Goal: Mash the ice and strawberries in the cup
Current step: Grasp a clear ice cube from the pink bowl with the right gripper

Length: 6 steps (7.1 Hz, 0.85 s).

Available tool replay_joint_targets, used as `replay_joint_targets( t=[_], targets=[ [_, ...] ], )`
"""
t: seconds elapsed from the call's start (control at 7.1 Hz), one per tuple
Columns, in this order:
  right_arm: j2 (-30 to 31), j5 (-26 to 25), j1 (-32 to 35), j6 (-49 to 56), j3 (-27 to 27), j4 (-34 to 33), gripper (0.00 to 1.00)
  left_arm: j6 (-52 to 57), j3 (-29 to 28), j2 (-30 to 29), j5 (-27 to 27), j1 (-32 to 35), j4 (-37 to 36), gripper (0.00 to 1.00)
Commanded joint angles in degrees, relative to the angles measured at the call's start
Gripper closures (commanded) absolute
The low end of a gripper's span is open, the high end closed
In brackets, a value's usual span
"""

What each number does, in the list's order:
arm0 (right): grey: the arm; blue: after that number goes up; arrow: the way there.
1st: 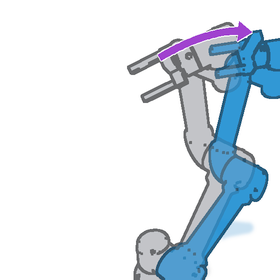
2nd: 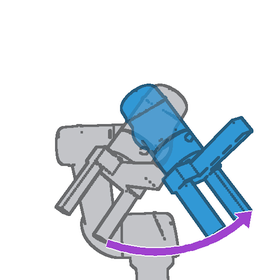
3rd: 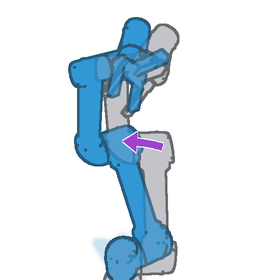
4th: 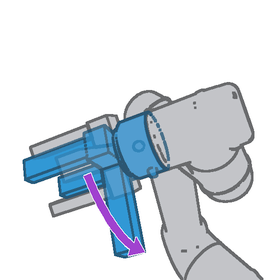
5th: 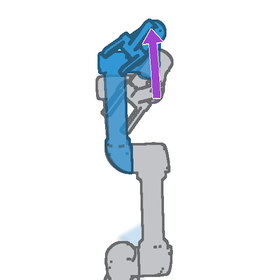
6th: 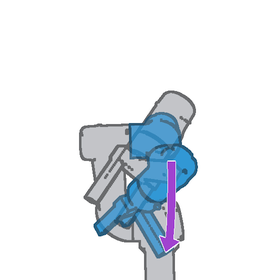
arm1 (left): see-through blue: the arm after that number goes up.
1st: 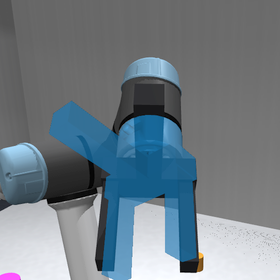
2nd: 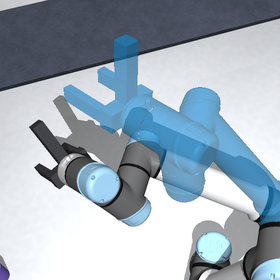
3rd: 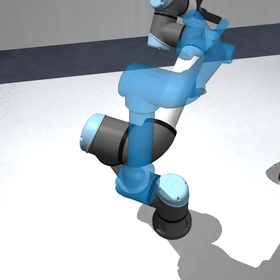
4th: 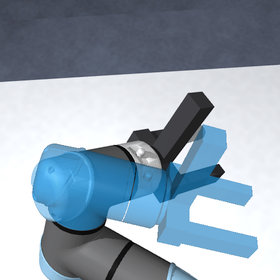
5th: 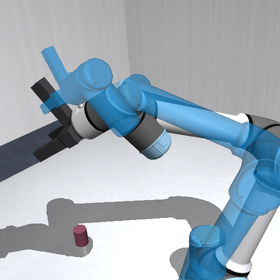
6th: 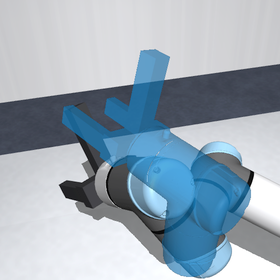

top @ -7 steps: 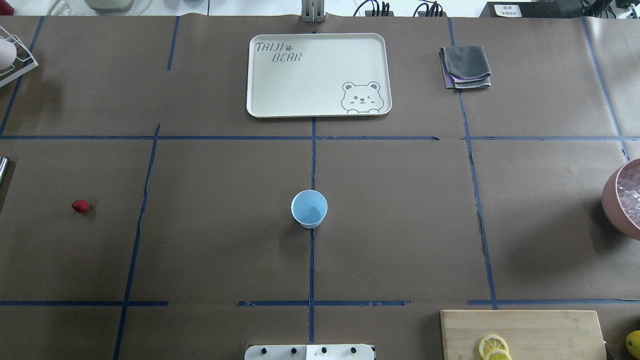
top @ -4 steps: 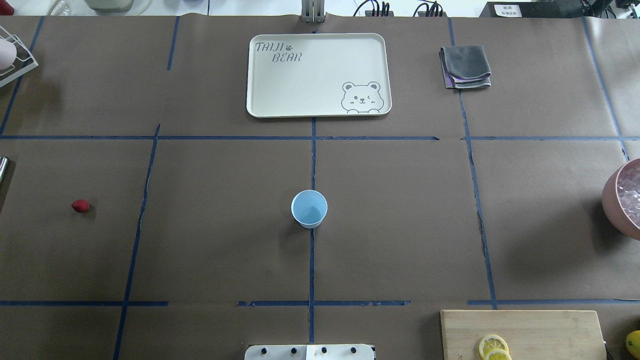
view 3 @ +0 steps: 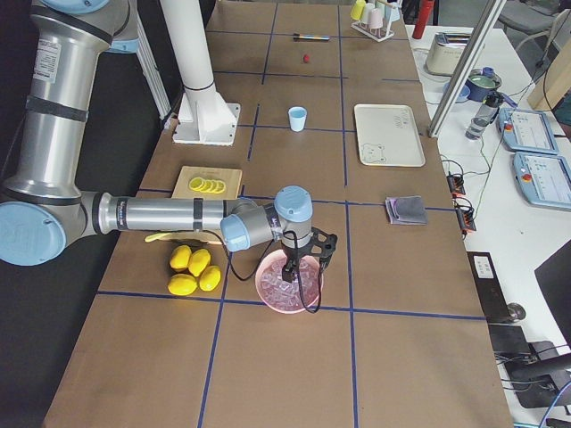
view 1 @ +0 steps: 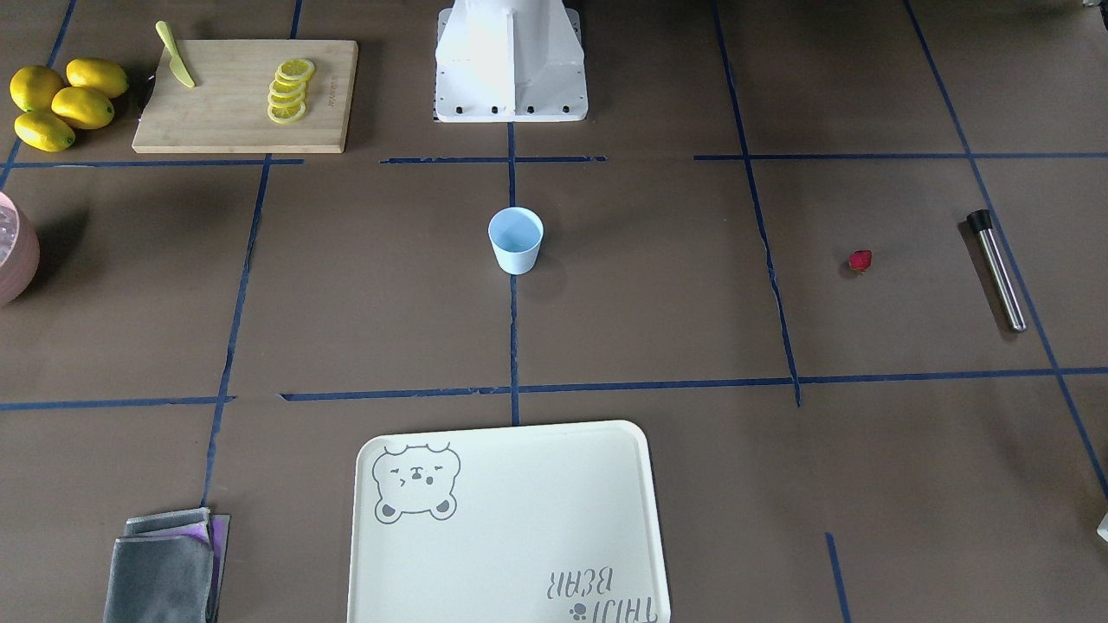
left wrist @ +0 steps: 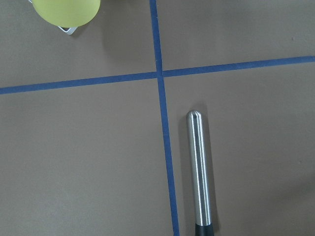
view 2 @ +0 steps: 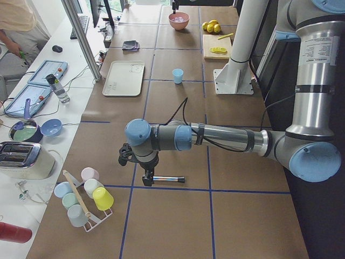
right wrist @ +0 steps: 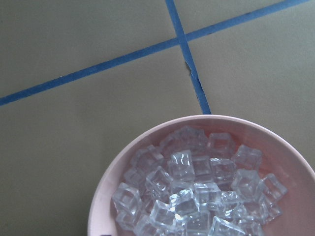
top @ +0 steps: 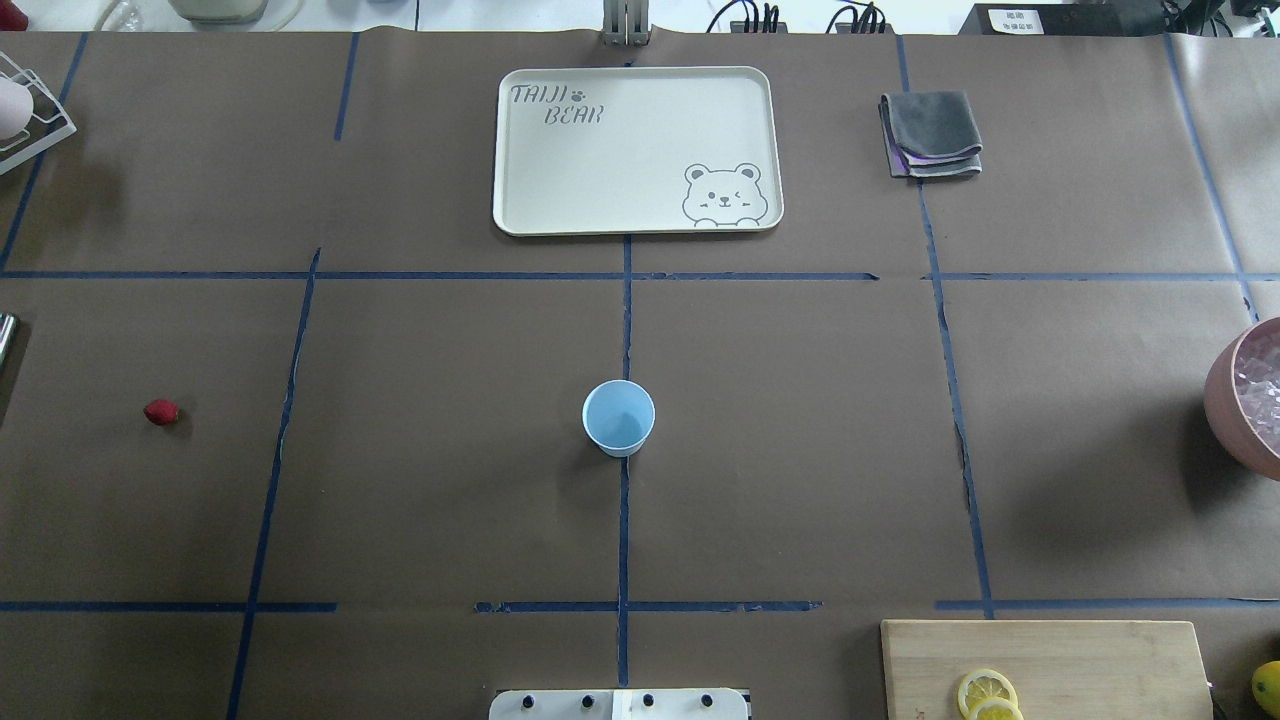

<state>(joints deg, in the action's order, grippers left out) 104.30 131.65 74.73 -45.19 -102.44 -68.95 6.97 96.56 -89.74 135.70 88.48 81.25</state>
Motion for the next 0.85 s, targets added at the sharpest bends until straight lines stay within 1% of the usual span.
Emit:
replay_joint_targets(
  t=[0.0, 0.42, 0.7],
  targets=[
    [0.82, -0.43, -2.91, -8.22, -0.13, 1.45, 0.1, -0.11, 0.2, 0.0, 0.0, 0.02, 0.05, 0.0],
    [2.57, -0.6, -5.03, -9.83, -0.04, 1.45, 0.15, -0.11, 0.2, 0.0, 0.0, -0.06, 0.05, 0.0],
    [3.36, -0.6, -6.0, -9.83, 0.22, 1.45, 0.16, -0.11, 0.29, 0.0, 0.0, 0.02, 0.05, 0.0]
  ],
)
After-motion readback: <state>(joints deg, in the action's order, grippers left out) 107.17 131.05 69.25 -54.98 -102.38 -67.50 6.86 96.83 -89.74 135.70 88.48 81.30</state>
